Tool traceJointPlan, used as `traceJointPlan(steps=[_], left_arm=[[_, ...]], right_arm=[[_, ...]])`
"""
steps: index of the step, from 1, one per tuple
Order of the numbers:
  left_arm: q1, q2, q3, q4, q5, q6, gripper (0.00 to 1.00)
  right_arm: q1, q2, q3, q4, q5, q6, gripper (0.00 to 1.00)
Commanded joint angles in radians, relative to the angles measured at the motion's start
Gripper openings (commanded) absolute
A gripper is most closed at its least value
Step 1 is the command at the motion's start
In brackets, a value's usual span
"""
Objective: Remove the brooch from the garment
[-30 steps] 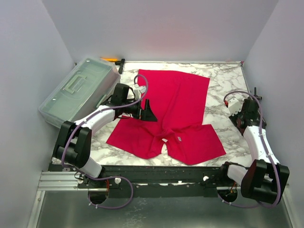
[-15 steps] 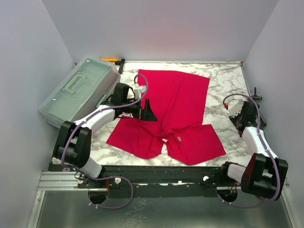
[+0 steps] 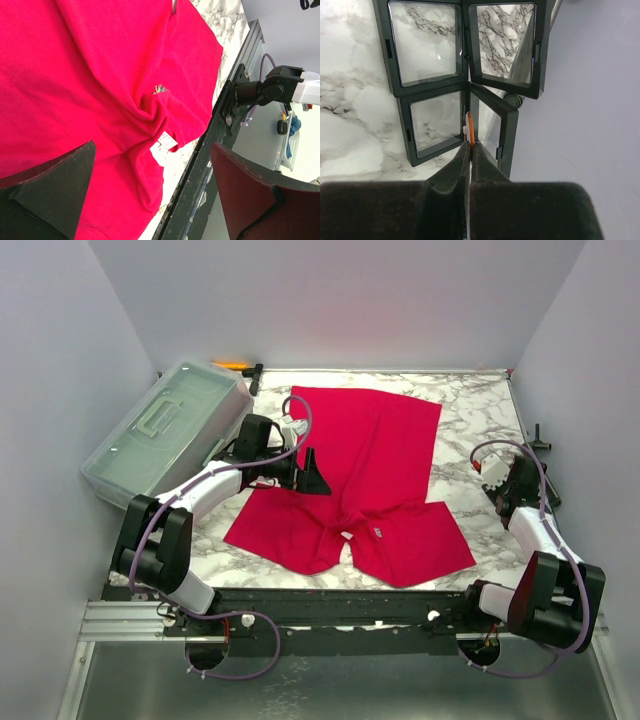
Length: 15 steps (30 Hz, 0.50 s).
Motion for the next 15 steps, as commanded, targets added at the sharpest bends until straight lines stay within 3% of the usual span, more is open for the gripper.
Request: traceJointPlan(steps=[1,15], left_arm=[[-0.001,0.000,0.023,-0.012,0.020,0.009,0.99],[-0.001,0.002,0.013,-0.004,0.028,0.017,0.99]], right_arm=[[-0.013,0.032,-0.025,0.054,0.022,-0.021,0.01],[-0.026,0.105,-0.031,0.103,0.021,-0.034,0.02]])
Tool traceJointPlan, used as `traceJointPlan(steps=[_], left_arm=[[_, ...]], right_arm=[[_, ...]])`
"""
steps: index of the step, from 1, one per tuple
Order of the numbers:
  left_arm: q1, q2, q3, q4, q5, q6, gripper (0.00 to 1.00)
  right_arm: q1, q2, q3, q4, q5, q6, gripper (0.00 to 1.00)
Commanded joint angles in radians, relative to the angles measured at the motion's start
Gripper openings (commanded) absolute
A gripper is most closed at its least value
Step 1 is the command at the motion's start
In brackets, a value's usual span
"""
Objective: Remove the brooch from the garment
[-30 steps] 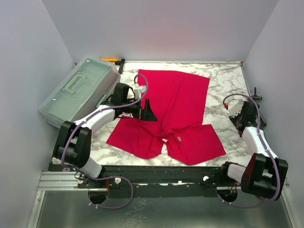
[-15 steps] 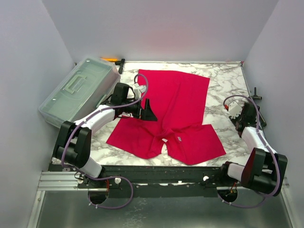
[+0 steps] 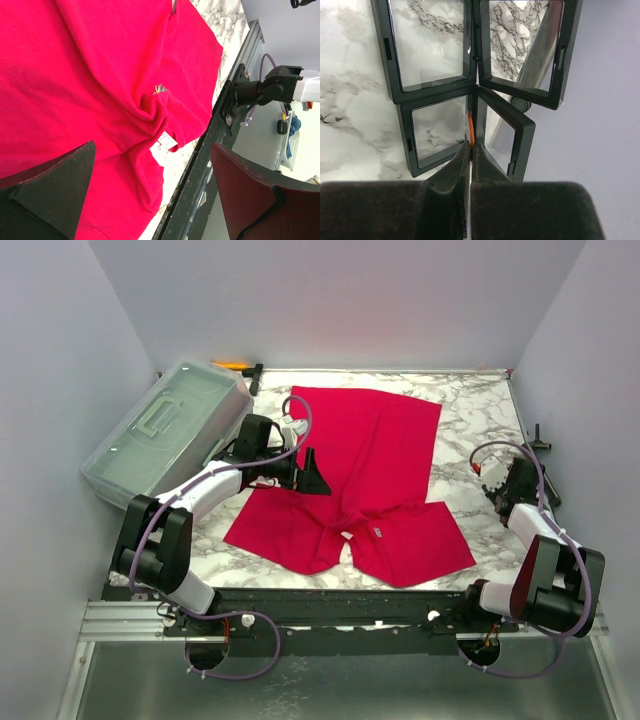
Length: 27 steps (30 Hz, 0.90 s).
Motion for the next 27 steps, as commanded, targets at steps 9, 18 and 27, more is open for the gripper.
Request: traceJointPlan(steps=[9,18,27], left_arm=[[0.000,0.005,0.008,-0.003,0.015,0.019,0.99],[-0.001,0.010,0.011,-0.003,0.013,0.019,0.99],[-0.001,0.017,0.017,-0.003,0.014,0.015,0.99]], right_arm=[[-0.008,0.040,0.010,-0.046,-0.011,0.001,0.12],[-0.008,0.023,0.040,-0.130,-0.038,0.012,0.26],[-0.008,-0.032,0.075,-0.226,-0.095,0.014,0.39]])
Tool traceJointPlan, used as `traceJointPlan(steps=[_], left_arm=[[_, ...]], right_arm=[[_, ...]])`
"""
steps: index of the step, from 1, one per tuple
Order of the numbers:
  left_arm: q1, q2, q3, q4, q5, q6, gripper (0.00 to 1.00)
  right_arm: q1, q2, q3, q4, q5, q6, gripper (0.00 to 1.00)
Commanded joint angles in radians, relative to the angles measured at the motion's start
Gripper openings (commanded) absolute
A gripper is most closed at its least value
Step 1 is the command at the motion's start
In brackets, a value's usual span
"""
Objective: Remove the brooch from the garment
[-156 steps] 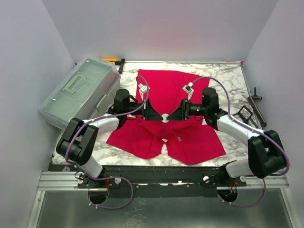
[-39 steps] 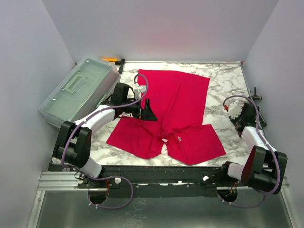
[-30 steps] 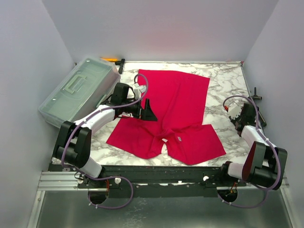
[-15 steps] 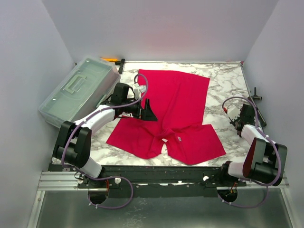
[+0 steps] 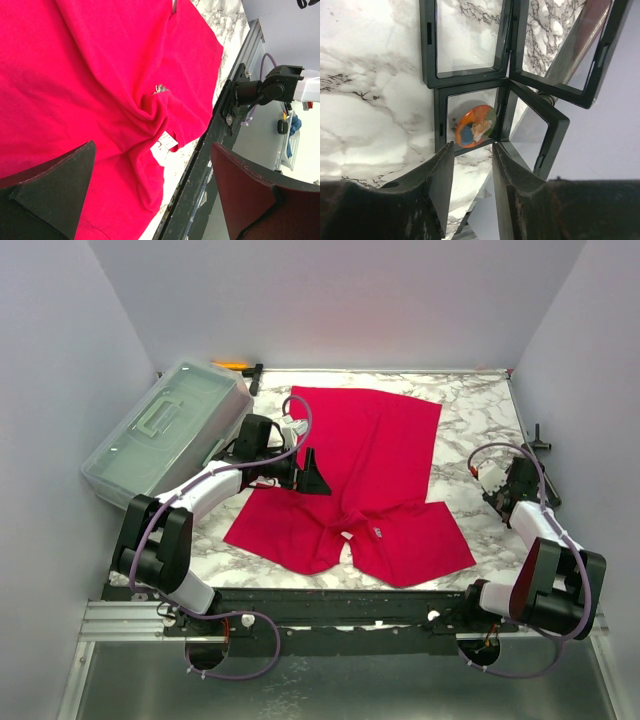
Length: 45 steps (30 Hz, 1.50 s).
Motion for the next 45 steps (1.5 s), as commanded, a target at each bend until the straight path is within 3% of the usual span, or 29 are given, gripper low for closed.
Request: traceJointPlan(steps=[1,12,19,24,31,35,38,45], left_arm=[[-0.001,0.018,0.019,-0.003,0.014,0.010,0.99],[-0.016,0.026,0.053,-0.035,0.015,0.071,0.99],[-0.223,0.019,0.131,-0.217,-0.171,0.395,0.99],[-0.361,0.067,0.188,-0.246,-0.268,0.571,0.99],[-0.526,0.189,0.305,-0.259,-0.462,0.763,0.77],[-0.534,0.252,0.310,-0.266,-0.533,0.849,0.62],[-0.535,0.282,0.292,-0.266,-0.572,0.889,0.57],[-0.544,0.204,0.174,-0.313,-0.526,0.981,0.15]], right_arm=[[-0.006,-0.037,0.050,-0.103,-0.063,0.009,0.40],[-0.004,-0.084,0.207,-0.382,-0.312,0.071,0.66],[0.005,-0.060,0.351,-0.568,-0.507,0.140,0.71],[0.061,-0.008,0.432,-0.663,-0.659,0.236,0.71],[0.186,0.071,0.444,-0.668,-0.800,0.400,0.70],[0.214,0.125,0.446,-0.665,-0.833,0.435,0.68],[0.227,0.155,0.427,-0.629,-0.828,0.456,0.66],[0.252,0.195,0.386,-0.570,-0.820,0.486,0.64]])
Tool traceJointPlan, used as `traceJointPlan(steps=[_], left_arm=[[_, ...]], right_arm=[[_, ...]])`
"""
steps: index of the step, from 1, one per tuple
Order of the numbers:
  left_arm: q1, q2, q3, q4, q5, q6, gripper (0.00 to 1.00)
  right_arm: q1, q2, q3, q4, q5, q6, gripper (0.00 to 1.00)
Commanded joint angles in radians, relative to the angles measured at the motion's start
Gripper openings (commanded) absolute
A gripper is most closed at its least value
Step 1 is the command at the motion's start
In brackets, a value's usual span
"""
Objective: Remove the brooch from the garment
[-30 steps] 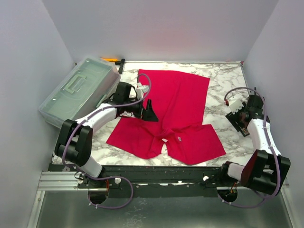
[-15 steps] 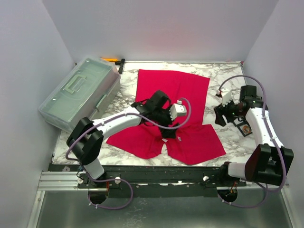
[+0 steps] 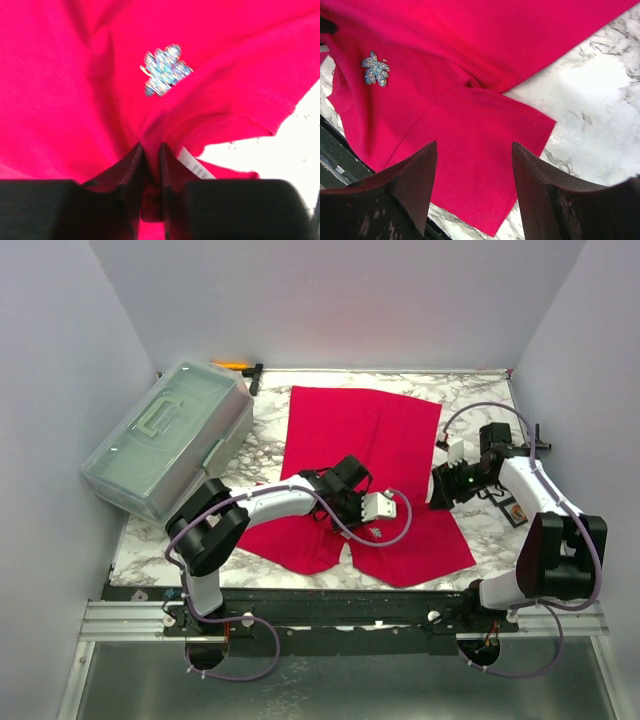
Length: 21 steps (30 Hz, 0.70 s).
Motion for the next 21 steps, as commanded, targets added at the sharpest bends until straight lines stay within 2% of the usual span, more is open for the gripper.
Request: traceJointPlan(steps=[1,4,7,11,13,17,21], left_arm=[[-0.010,-0.071,-0.061,-0.102,0.019,0.111,0.12],[-0.013,-0.087,-0.090,-0.165,0.043,0.154,0.09],[-0.038,-0.088,-0.119,-0.202,0.036,0.193,0.12],[-0.095,-0.078,-0.154,-0.207,-0.046,0.231,0.24],[-0.098,-0.083,-0.150,-0.207,-0.060,0.232,0.37],[-0.096,-0.103,-0.046,-0.269,-0.020,0.157,0.50],[-0.095,-0.104,0.104,-0.348,0.129,0.029,0.52]], right_arm=[[0.014,0.026,-0.029,0.048,-0.028,0.042,0.63],[0.026,0.048,-0.027,0.056,-0.035,0.054,0.62],[0.040,0.067,-0.026,0.066,-0.050,0.069,0.61],[0.063,0.085,-0.022,0.079,-0.056,0.088,0.60],[0.071,0.084,-0.018,0.086,-0.058,0.098,0.59],[0.079,0.083,-0.003,0.084,-0.078,0.110,0.59],[0.087,0.086,0.012,0.090,-0.123,0.129,0.58]])
